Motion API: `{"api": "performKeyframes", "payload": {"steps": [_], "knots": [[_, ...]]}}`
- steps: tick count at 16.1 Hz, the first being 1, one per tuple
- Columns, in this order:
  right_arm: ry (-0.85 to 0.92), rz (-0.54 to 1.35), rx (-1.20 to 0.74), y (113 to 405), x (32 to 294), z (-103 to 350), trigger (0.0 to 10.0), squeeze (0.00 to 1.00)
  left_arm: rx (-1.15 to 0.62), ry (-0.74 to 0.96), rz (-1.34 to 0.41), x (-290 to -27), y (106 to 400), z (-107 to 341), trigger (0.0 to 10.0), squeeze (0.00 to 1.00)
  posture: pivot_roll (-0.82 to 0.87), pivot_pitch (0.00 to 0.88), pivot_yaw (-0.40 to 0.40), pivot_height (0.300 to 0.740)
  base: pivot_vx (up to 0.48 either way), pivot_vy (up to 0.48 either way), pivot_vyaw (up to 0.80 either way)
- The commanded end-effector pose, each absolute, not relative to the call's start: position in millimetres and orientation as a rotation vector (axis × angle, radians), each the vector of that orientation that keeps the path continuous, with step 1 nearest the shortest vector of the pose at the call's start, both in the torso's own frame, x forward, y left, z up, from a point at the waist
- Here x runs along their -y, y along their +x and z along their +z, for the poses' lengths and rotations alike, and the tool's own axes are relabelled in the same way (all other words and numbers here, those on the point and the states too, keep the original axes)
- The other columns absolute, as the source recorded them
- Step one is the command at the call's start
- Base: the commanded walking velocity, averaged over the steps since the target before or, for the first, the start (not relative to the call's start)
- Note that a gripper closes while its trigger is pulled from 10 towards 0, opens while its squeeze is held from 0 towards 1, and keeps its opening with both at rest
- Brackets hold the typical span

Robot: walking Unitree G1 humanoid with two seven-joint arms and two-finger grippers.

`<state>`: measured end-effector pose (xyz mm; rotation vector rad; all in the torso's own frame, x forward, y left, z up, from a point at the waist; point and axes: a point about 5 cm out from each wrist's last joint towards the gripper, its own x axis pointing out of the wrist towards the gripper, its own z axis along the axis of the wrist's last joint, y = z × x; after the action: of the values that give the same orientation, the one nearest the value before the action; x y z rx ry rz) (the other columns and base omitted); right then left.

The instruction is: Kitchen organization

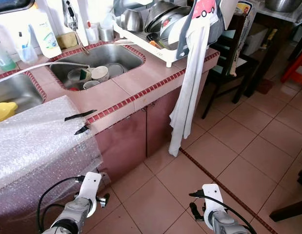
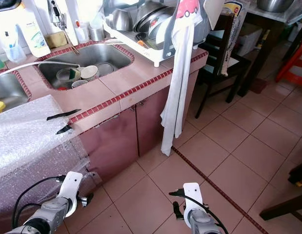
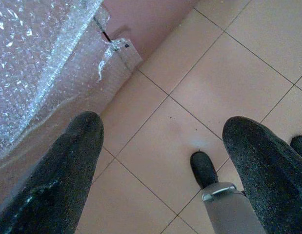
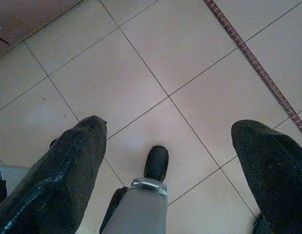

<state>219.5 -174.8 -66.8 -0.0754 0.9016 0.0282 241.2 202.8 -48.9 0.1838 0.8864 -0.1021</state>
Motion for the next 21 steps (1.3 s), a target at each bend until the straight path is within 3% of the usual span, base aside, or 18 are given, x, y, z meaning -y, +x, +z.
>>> {"api": "performKeyframes", "payload": {"steps": [1,17,21], "knots": [[-0.082,0.020,-0.907,218.0,176.1,-67.7,10.0,0.00,-0.885,0.183,-0.106,-202.5,242.2,-48.3,10.0,0.00,-0.05,0.041,0.032,0.740,0.000,-0.364,0.00],[-0.110,0.029,-0.908,218.3,177.7,-67.3,10.0,0.00,-0.900,0.185,-0.106,-201.8,237.9,-51.5,10.0,0.00,-0.06,0.041,0.026,0.740,0.000,-0.364,0.00],[-0.111,0.028,-0.907,218.5,178.2,-67.2,10.0,0.00,-0.895,0.164,-0.088,-202.3,237.8,-51.5,10.0,0.00,-0.06,0.041,0.025,0.740,0.000,0.000,0.00]]}}
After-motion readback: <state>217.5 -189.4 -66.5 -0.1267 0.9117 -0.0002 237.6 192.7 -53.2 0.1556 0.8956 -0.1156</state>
